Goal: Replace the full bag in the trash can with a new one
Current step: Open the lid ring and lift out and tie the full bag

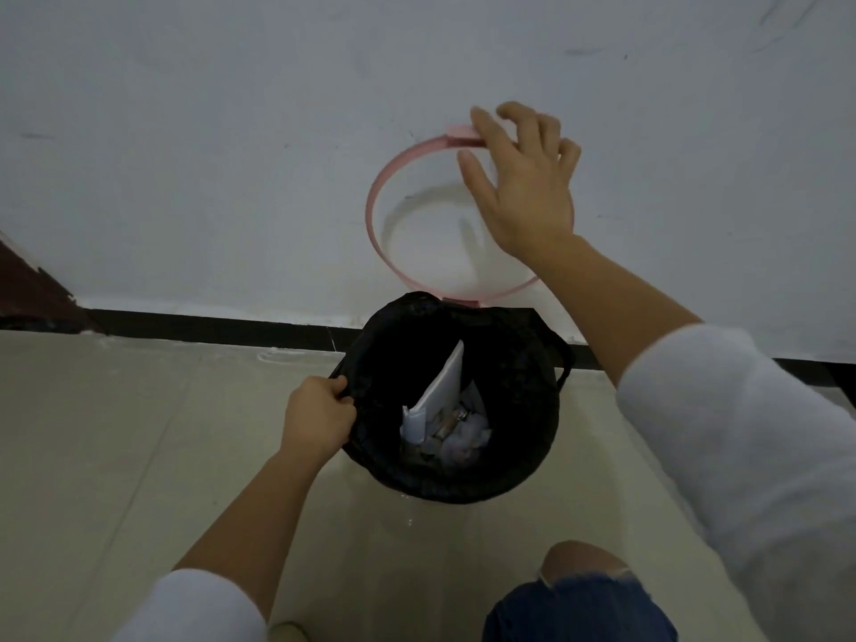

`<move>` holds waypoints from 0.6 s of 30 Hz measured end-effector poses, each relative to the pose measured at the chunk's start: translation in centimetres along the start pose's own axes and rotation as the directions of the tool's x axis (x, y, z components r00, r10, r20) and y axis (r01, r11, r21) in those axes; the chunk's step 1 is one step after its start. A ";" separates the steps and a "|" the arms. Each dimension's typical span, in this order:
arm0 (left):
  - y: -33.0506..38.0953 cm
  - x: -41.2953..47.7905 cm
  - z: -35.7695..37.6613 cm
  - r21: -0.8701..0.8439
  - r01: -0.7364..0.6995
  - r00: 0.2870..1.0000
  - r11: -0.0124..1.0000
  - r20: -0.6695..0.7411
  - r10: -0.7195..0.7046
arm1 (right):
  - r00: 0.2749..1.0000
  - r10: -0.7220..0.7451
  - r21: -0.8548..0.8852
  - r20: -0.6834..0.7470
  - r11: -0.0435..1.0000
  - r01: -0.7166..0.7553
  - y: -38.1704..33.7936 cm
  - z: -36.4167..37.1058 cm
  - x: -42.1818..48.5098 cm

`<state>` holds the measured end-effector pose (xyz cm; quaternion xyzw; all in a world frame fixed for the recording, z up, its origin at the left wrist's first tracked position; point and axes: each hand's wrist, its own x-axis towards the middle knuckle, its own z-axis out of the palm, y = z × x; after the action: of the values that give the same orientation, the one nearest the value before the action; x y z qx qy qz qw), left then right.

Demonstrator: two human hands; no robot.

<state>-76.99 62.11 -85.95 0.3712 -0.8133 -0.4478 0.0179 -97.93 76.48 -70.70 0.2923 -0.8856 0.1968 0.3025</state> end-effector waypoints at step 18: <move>-0.3 -0.9 -0.3 -0.422 0.288 0.944 0.860 -0.026 -0.329 | 0.538 0.748 0.307 0.389 0.445 -0.841 6.7 0.9 -13.9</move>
<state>-76.03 62.38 -85.76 0.5057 -0.6285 -0.5875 0.0635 -93.62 86.59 -81.50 -0.0787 -0.8684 0.4895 0.0063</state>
